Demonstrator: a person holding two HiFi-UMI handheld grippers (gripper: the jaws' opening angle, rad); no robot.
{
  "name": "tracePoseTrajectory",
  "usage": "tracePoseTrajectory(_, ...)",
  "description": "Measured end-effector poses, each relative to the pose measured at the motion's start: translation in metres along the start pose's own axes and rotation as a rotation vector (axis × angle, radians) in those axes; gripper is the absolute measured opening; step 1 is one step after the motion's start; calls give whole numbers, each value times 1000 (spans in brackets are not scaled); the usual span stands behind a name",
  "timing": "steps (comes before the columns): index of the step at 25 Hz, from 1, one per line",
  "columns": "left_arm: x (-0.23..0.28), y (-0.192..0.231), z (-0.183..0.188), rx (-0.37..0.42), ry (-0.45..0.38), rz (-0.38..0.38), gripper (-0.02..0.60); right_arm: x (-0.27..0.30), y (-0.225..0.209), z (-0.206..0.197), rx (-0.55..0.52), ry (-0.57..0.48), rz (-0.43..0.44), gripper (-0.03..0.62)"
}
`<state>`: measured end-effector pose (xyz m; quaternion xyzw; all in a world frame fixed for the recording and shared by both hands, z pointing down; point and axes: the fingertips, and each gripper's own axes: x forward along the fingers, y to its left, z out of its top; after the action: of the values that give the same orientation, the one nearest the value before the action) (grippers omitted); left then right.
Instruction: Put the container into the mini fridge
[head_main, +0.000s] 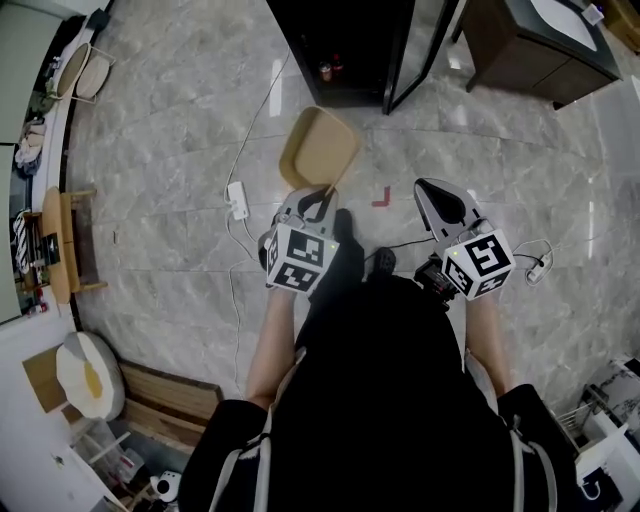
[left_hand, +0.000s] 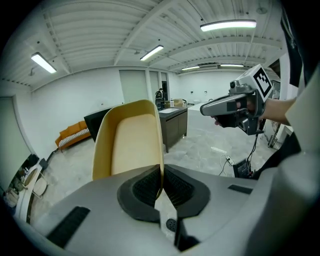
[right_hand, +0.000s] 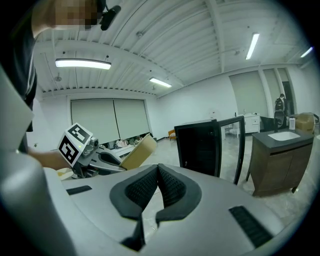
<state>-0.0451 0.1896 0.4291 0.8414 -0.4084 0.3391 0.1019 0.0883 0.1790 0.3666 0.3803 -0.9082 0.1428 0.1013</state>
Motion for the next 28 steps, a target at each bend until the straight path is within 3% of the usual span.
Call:
tracePoseTrajectory(13,43,92,21,72,-22,-107,38,90,-13,38,-20,0,-93,18)
tracePoseTrajectory(28,67,130,12,97,9,-192,38,140,-11,52,-16,12,-127,18)
